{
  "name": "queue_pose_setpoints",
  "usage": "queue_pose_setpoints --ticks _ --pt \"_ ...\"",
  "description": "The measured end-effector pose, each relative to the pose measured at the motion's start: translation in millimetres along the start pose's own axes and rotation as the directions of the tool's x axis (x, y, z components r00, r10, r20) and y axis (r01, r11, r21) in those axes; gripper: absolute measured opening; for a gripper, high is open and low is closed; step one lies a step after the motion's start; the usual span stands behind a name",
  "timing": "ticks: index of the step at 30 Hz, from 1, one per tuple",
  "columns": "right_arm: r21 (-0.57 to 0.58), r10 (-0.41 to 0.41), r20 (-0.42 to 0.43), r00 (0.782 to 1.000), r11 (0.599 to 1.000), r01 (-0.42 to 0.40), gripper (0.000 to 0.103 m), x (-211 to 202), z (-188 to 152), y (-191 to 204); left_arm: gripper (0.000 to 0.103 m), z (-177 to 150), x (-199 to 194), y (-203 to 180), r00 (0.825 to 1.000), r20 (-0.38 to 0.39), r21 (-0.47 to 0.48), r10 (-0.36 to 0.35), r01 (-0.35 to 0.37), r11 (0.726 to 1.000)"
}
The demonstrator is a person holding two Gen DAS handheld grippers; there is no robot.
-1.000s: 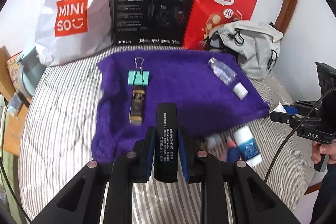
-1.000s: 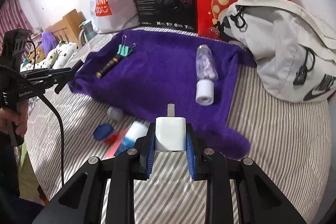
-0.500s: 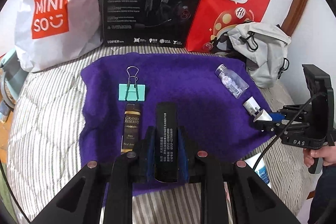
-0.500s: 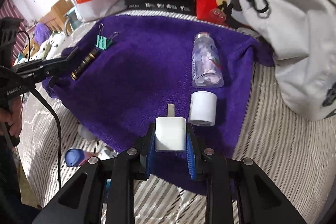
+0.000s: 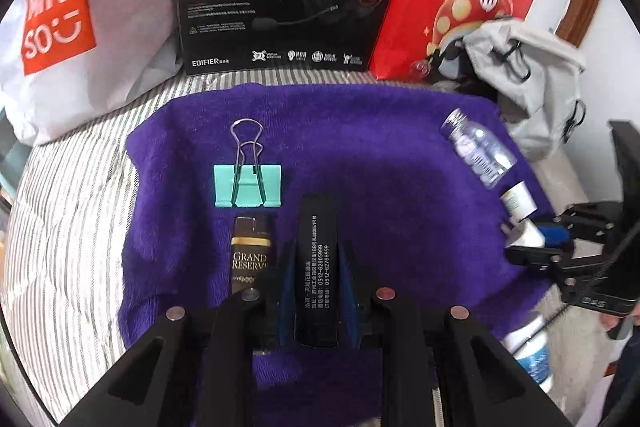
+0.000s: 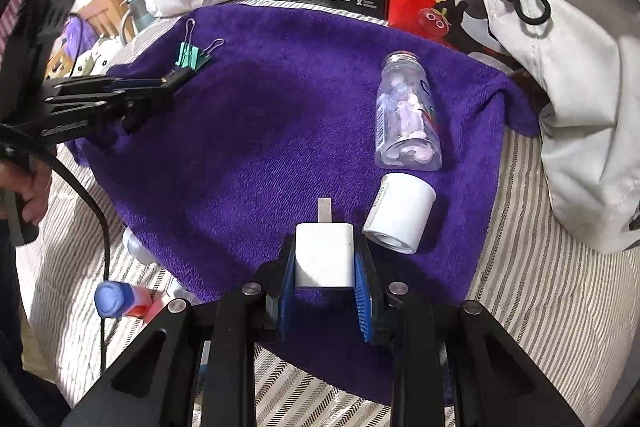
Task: Organize rigid objects
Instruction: 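Carry the black box and white plug with both tools onto the purple towel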
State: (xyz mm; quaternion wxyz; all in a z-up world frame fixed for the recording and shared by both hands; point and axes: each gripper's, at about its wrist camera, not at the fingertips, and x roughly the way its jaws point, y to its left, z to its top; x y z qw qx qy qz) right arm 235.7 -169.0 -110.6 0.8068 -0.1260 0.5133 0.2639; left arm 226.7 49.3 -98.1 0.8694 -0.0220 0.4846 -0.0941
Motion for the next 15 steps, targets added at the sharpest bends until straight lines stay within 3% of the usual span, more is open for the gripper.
queue_pose_setpoints --ticks 7,10,15 --pt "-0.004 0.035 0.004 0.999 0.999 -0.035 0.028 -1 0 -5 0.021 2 12 -8 0.999 -0.018 0.059 0.035 -0.034 0.998" --pt "0.003 0.063 -0.006 0.998 0.998 -0.063 0.038 -3 -1 -7 0.021 0 13 -11 0.998 -0.026 0.084 0.055 -0.053 0.995" --pt "0.052 0.085 -0.013 0.996 0.995 -0.084 0.039 -6 -4 -13 0.023 -6 10 -13 0.997 -0.035 0.092 0.067 -0.063 0.994"
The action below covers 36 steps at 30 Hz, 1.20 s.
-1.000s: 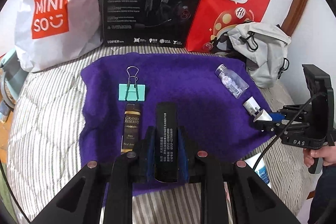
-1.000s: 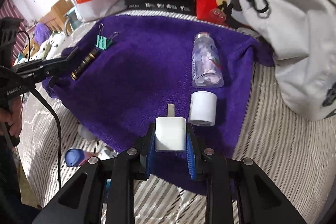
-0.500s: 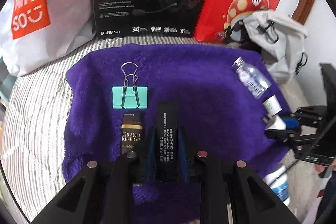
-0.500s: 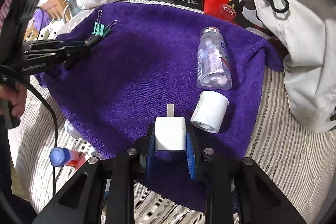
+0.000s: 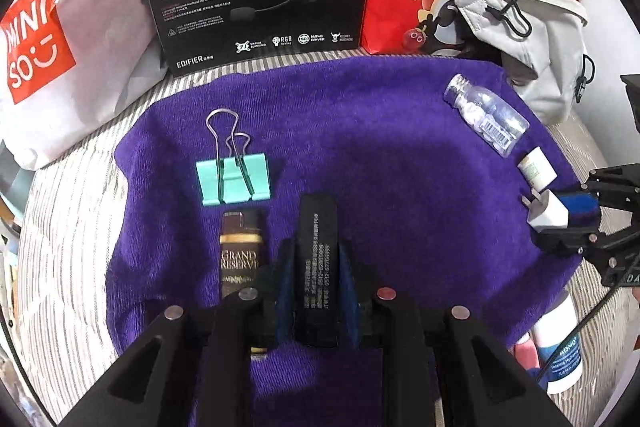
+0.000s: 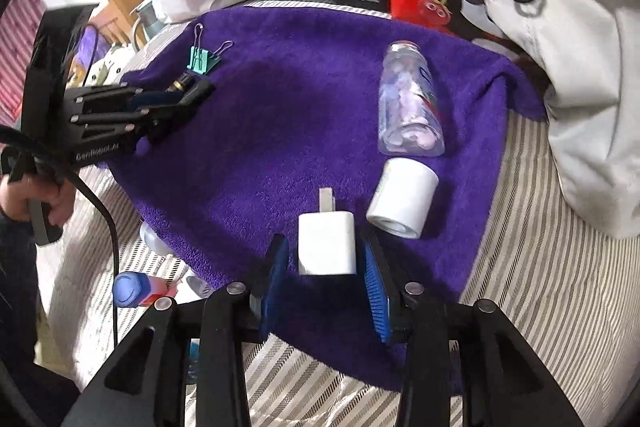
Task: Organize rigid objects
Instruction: 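Carry the black box and white plug with both tools onto the purple towel, then open both tools to release the box and plug on the towel, then grasp the white USB light with the left tool while the right tool grasps the white-and-blue Vaseline stick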
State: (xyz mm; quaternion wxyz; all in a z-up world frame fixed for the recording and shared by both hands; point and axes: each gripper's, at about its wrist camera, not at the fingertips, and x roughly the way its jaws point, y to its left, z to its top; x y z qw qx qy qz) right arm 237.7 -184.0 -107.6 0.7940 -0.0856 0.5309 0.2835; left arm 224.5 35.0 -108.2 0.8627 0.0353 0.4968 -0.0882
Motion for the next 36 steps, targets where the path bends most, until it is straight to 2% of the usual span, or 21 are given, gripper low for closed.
queue_pose_setpoints --ticks 4,8,14,16,20,23,28,36 --pt "0.021 -0.025 0.000 1.000 0.999 0.025 0.040 -8 -3 -1 0.031 -3 -4 0 1.000 -0.026 -0.031 -0.014 0.014 0.999" --pt "0.050 -0.042 0.023 0.999 0.998 0.041 0.042 -25 -12 -2 0.033 -10 -11 -4 0.999 -0.043 -0.036 0.004 -0.005 0.999" --pt "0.104 -0.042 0.083 0.996 0.994 0.033 0.044 -58 -37 -3 0.033 -21 -52 -10 1.000 0.013 -0.072 0.005 -0.004 0.997" --pt "0.122 -0.065 0.090 0.994 0.991 0.053 0.049 -68 -50 0 0.043 -26 -67 -16 0.999 0.034 -0.068 0.002 0.001 0.998" --pt "0.155 -0.060 0.105 0.993 0.987 0.044 0.049 -81 -76 2 0.046 -43 -89 -38 0.997 0.063 -0.055 -0.037 0.040 0.998" --pt "0.192 -0.052 0.104 0.993 0.981 0.031 0.049 -87 -95 2 0.046 -52 -85 -53 0.997 0.036 -0.068 -0.073 0.075 0.995" --pt "0.213 -0.041 0.093 0.995 0.977 0.020 0.049 -93 -119 3 0.046 -66 -70 -69 0.996 -0.009 -0.089 -0.083 0.082 0.993" --pt "0.237 -0.049 0.079 0.996 0.971 0.030 0.050 -97 -142 -4 0.046 -62 -48 -73 0.995 -0.044 -0.128 -0.094 0.088 0.988"
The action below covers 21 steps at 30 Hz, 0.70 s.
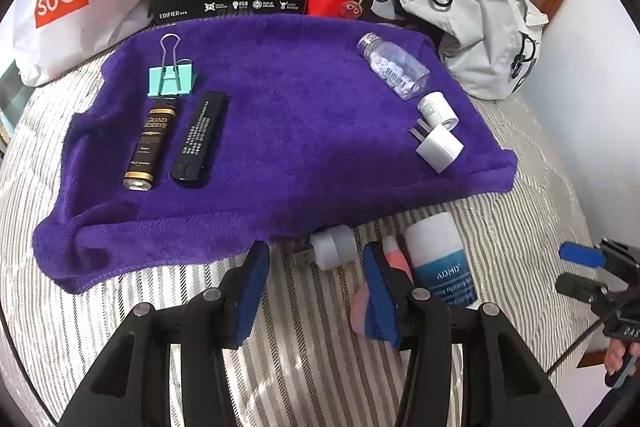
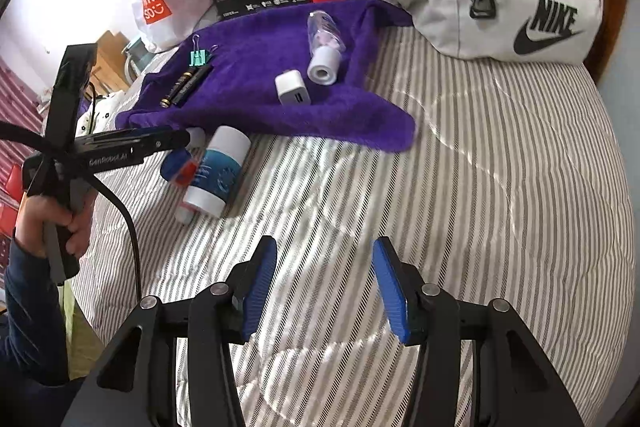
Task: Organize rigid objects
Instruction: 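Grasp the white USB light with the left tool while the right tool grasps the white-and-blue Vaseline stick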
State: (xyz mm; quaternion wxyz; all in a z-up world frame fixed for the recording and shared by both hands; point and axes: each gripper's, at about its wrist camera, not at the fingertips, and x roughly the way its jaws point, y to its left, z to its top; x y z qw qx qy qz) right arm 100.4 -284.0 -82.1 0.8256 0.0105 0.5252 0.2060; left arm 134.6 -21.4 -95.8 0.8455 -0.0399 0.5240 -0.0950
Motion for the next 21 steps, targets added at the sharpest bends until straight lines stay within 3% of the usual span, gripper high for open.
queue_pose_setpoints --ticks 11,14,17,21 --pt "0.005 0.005 -0.049 0.999 1.000 -0.005 0.050 19 -5 1 0.046 3 19 -10 0.998 -0.029 0.018 0.062 -0.061 0.998" --pt "-0.013 0.018 -0.052 0.998 1.000 -0.019 0.050 22 -2 10 0.034 2 17 -6 0.997 -0.020 0.003 0.075 -0.075 0.997" --pt "-0.038 0.026 -0.059 0.998 0.999 -0.028 0.050 26 0 20 0.034 -1 13 2 0.998 -0.013 -0.004 0.054 -0.054 0.999" --pt "-0.057 0.027 -0.071 0.997 0.998 -0.031 0.050 30 1 30 0.034 -10 4 17 0.996 -0.007 -0.004 0.085 -0.085 0.996"
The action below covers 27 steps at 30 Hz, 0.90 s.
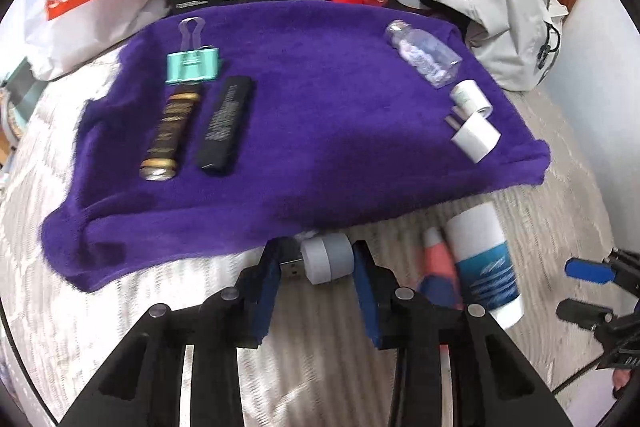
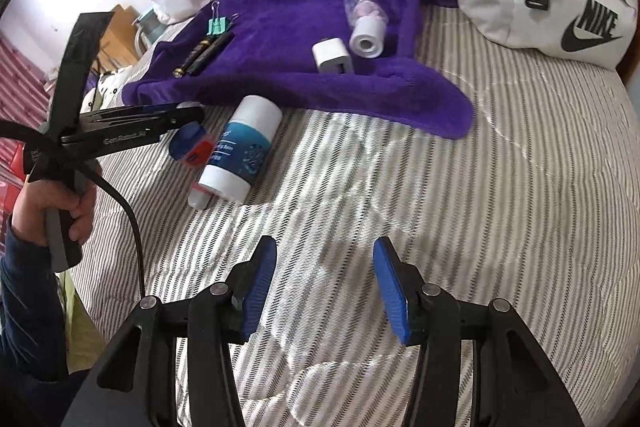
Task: Organize rigid objects
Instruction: 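Grasp the white USB light with the left tool while the right tool grasps the white-and-blue Vaseline stick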
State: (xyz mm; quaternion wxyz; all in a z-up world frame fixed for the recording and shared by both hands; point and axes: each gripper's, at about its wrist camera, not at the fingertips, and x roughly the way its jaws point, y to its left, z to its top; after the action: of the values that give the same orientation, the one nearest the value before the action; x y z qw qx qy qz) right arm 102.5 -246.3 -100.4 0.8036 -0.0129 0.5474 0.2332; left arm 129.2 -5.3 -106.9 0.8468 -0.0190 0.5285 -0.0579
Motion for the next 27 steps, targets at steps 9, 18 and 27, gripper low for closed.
queue_pose_setpoints --ticks 9,18,27 --pt "0.003 0.039 0.032 0.999 0.999 -0.039 0.050 5 16 22 0.034 -29 -17 32 1.000 0.012 0.017 0.009 -0.010 1.000" --pt "0.024 0.075 0.040 0.996 0.997 -0.076 0.050 32 50 47 0.034 -33 -16 32 0.999 0.035 0.035 0.010 -0.011 0.999" --pt "-0.033 -0.039 0.023 0.999 0.999 0.040 0.050 52 53 59 0.034 -34 -17 34 0.999 0.042 0.036 -0.011 0.009 0.999"
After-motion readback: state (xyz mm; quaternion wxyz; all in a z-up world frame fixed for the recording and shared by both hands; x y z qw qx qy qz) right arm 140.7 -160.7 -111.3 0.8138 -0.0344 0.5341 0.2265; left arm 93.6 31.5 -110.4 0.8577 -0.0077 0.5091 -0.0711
